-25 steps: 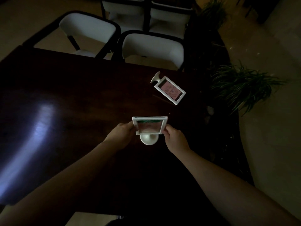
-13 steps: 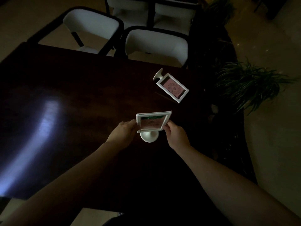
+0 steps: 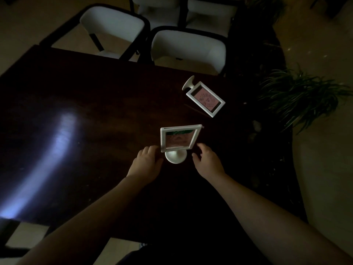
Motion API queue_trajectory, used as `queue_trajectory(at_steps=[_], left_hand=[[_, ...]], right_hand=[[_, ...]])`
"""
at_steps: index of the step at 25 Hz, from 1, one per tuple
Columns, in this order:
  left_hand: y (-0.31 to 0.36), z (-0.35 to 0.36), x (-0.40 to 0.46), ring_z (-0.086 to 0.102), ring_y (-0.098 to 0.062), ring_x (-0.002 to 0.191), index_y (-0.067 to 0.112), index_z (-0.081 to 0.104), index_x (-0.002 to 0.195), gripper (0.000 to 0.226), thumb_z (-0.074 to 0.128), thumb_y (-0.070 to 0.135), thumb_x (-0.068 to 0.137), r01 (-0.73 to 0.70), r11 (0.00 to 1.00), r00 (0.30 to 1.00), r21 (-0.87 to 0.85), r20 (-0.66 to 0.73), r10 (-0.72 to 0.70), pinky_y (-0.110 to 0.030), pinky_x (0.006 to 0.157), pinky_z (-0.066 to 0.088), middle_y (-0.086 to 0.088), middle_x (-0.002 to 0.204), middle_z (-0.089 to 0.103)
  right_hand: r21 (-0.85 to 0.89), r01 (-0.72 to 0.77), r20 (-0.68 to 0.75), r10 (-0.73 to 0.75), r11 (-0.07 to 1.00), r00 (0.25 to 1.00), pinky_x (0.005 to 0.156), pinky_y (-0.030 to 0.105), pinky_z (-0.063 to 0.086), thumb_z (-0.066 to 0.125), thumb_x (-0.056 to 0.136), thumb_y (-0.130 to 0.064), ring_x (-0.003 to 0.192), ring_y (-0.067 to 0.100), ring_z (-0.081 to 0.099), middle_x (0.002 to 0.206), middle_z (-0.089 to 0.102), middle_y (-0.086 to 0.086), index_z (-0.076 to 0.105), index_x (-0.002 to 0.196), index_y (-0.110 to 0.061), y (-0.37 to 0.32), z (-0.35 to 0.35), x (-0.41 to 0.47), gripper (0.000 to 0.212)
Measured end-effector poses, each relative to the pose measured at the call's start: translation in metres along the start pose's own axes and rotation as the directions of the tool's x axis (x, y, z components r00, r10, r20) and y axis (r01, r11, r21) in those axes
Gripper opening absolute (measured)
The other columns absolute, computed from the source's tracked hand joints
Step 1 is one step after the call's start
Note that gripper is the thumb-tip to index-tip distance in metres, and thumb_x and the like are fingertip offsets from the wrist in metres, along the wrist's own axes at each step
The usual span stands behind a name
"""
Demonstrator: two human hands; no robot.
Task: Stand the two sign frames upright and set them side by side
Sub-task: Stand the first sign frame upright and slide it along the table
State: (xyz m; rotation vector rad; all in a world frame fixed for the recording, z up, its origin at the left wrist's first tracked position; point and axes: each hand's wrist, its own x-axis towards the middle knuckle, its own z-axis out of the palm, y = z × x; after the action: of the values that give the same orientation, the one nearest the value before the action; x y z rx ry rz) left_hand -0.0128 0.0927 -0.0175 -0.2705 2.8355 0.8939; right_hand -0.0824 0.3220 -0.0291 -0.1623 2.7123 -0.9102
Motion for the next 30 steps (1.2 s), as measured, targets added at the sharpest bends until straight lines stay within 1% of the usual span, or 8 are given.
queue_trajectory(at_steps=[3, 5, 7, 10, 13, 16, 20, 30], left_hand=[[0.0, 0.015, -0.011, 0.014, -0.029, 0.147, 0.022, 0.028, 0.148, 0.067, 0.055, 0.045, 0.091, 0.001, 0.991, 0.999, 0.136, 0.052, -0.008, -0.056, 0.114, 0.025, -0.006, 0.156, 0.032], [0.003, 0.025, -0.017, -0.001, -0.027, 0.149, 0.025, 0.017, 0.153, 0.074, 0.05, 0.05, 0.092, -0.021, 0.979, 0.996, 0.202, 0.094, 0.002, -0.059, 0.116, 0.015, -0.003, 0.162, 0.018], [0.006, 0.034, -0.021, -0.008, -0.026, 0.148, 0.026, 0.009, 0.154, 0.079, 0.044, 0.059, 0.091, -0.058, 0.96, 0.993, 0.273, 0.118, 0.027, -0.062, 0.115, 0.012, -0.002, 0.164, 0.008], [0.009, 0.044, -0.026, -0.013, -0.028, 0.148, 0.027, 0.0, 0.155, 0.089, 0.029, 0.076, 0.086, -0.067, 0.925, 0.992, 0.374, 0.125, 0.021, -0.062, 0.114, 0.007, -0.002, 0.164, 0.0], [0.011, 0.053, -0.03, -0.017, -0.028, 0.147, 0.029, -0.003, 0.154, 0.09, 0.02, 0.079, 0.083, -0.074, 0.906, 0.99, 0.417, 0.14, 0.017, -0.064, 0.115, 0.004, 0.0, 0.164, -0.003], [0.015, 0.063, -0.031, -0.022, -0.028, 0.145, 0.029, -0.004, 0.154, 0.086, 0.016, 0.076, 0.085, -0.087, 0.89, 0.987, 0.448, 0.161, 0.015, -0.067, 0.113, 0.004, 0.002, 0.164, -0.006], [0.021, 0.073, -0.031, -0.027, -0.027, 0.143, 0.031, -0.003, 0.154, 0.082, 0.014, 0.071, 0.084, -0.061, 0.896, 0.988, 0.44, 0.156, -0.009, -0.067, 0.113, 0.0, 0.003, 0.163, -0.01], [0.037, 0.086, -0.027, -0.027, -0.029, 0.143, 0.032, -0.002, 0.154, 0.079, 0.016, 0.067, 0.085, 0.049, 0.891, 0.98, 0.451, 0.151, -0.131, -0.069, 0.111, -0.003, 0.005, 0.163, -0.014]], right_hand=[[-0.091, 0.018, 0.082, -0.011, 0.996, 0.997, 0.105, 0.036, 0.038, 0.053, 0.098, -0.033, 0.139, 0.024, 0.04, 0.153, 0.041, 0.008, 0.038, 0.148, -0.015, 0.007, 0.006, -0.007, 0.055], [-0.123, 0.084, 0.124, -0.069, 0.989, 0.99, 0.111, 0.036, 0.033, 0.05, 0.099, -0.029, 0.144, 0.023, 0.03, 0.158, 0.034, 0.008, 0.035, 0.15, -0.014, 0.01, 0.01, -0.013, 0.055], [-0.161, 0.16, 0.178, -0.13, 0.974, 0.975, 0.116, 0.036, 0.027, 0.047, 0.099, -0.022, 0.148, 0.021, 0.021, 0.161, 0.027, 0.007, 0.03, 0.152, -0.014, 0.012, 0.014, -0.018, 0.057], [-0.258, 0.298, 0.291, -0.22, 0.919, 0.931, 0.121, 0.038, 0.014, 0.046, 0.092, -0.008, 0.151, 0.022, 0.007, 0.165, 0.015, 0.005, 0.019, 0.155, -0.015, 0.013, 0.019, -0.02, 0.069], [-0.342, 0.393, 0.341, -0.277, 0.853, 0.898, 0.121, 0.038, 0.007, 0.049, 0.087, -0.005, 0.152, 0.022, 0.0, 0.166, 0.009, 0.006, 0.015, 0.156, -0.013, 0.014, 0.024, -0.02, 0.077], [-0.388, 0.424, 0.369, -0.284, 0.818, 0.885, 0.122, 0.04, 0.004, 0.052, 0.087, -0.009, 0.152, 0.022, -0.004, 0.166, 0.005, 0.005, 0.01, 0.157, -0.015, 0.019, 0.027, -0.021, 0.081], [-0.391, 0.439, 0.396, -0.283, 0.809, 0.874, 0.122, 0.041, 0.002, 0.049, 0.088, -0.01, 0.151, 0.021, -0.006, 0.166, 0.001, 0.005, 0.004, 0.157, -0.018, 0.024, 0.03, -0.018, 0.083], [-0.363, 0.521, 0.446, -0.347, 0.772, 0.825, 0.121, 0.042, 0.003, 0.05, 0.087, -0.012, 0.152, 0.024, -0.003, 0.166, 0.006, 0.007, 0.01, 0.157, -0.016, 0.032, 0.03, -0.004, 0.081]])
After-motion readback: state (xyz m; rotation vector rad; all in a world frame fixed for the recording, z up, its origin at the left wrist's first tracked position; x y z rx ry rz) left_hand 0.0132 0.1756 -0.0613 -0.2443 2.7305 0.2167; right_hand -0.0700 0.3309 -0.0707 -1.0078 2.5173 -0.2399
